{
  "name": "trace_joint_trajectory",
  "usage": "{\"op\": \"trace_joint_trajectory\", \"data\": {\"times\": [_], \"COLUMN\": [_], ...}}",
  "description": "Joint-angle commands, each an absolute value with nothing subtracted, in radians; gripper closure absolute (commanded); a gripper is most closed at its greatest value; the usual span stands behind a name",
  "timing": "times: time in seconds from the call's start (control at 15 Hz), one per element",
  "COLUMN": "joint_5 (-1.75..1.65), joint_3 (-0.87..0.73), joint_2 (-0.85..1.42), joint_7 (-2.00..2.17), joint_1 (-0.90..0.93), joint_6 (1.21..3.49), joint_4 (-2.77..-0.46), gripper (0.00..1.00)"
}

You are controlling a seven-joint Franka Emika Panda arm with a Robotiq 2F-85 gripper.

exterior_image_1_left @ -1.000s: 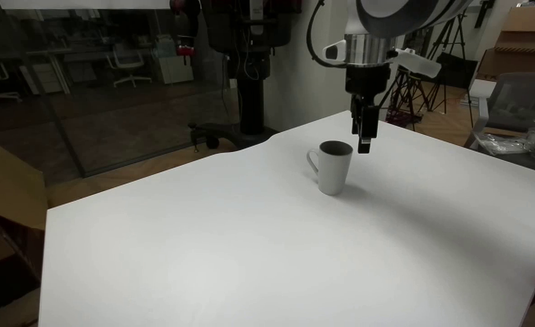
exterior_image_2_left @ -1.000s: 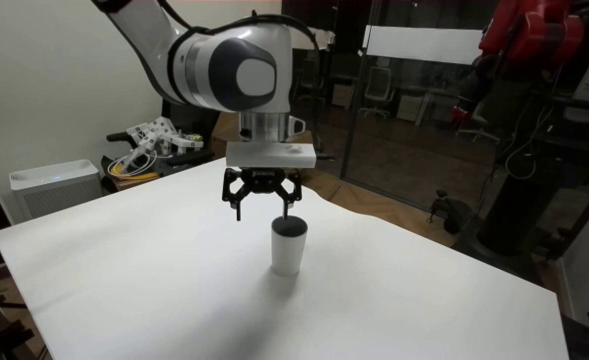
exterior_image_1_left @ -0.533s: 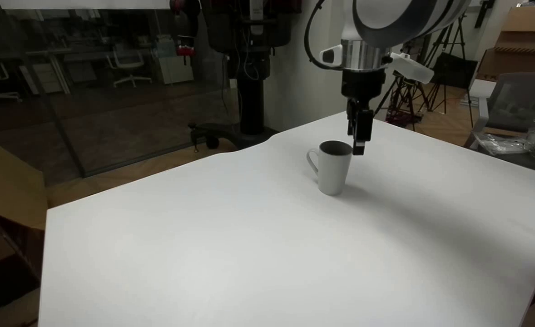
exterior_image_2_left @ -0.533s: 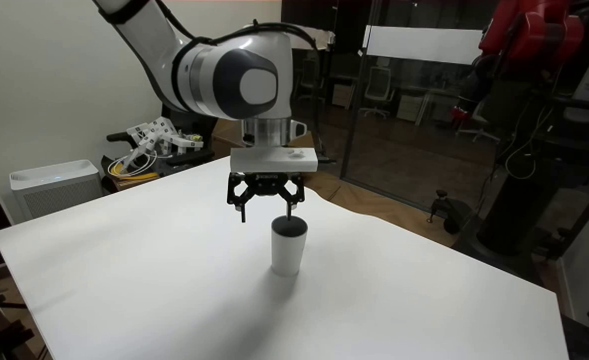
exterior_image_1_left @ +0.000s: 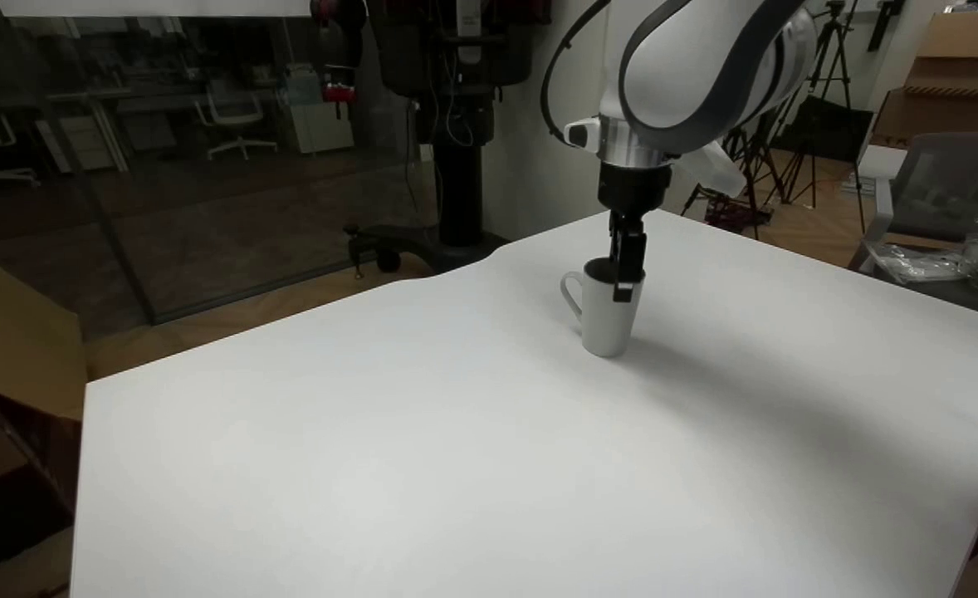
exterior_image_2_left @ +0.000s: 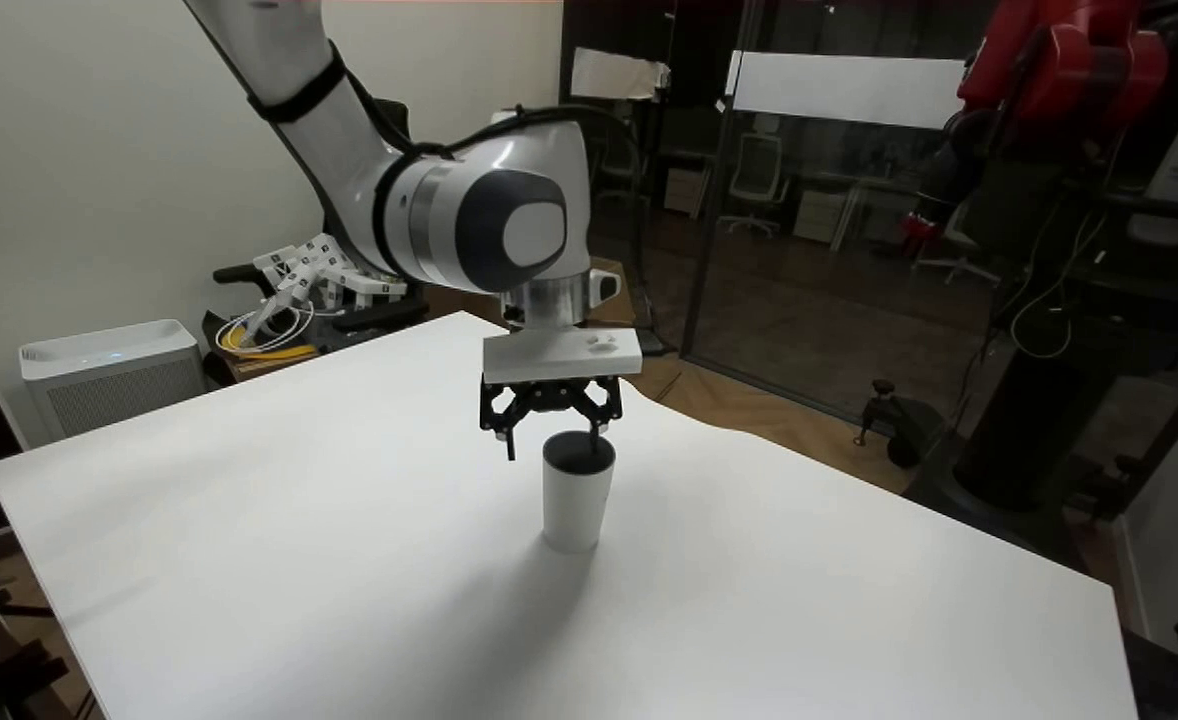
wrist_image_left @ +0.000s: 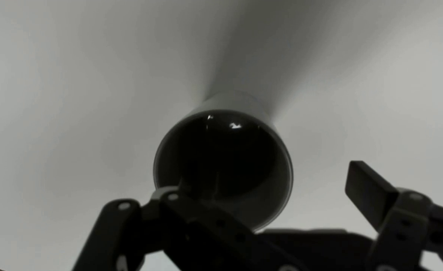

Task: Move the mug to the left

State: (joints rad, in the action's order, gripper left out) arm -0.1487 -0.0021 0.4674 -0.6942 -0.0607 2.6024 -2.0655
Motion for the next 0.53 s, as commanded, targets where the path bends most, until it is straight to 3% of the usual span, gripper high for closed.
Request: {"op": "trace_joint_trajectory", "data": {"times": [0.0, 0.07, 0.13, 0.2, 0.47], "joint_5": [-0.149, -0.144, -0.132, -0.13, -0.113], "joint_3": [0.025, 0.032, 0.042, 0.045, 0.067], "joint_2": [0.536, 0.547, 0.557, 0.565, 0.576], "joint_7": [-0.666, -0.67, -0.676, -0.675, -0.682], "joint_1": [-0.079, -0.083, -0.09, -0.092, -0.106], "joint_6": [2.577, 2.562, 2.549, 2.542, 2.51], "joint_4": [-1.982, -1.97, -1.959, -1.95, -1.931], "gripper": [0.0, 0.0, 0.25, 0.26, 0.55]}}
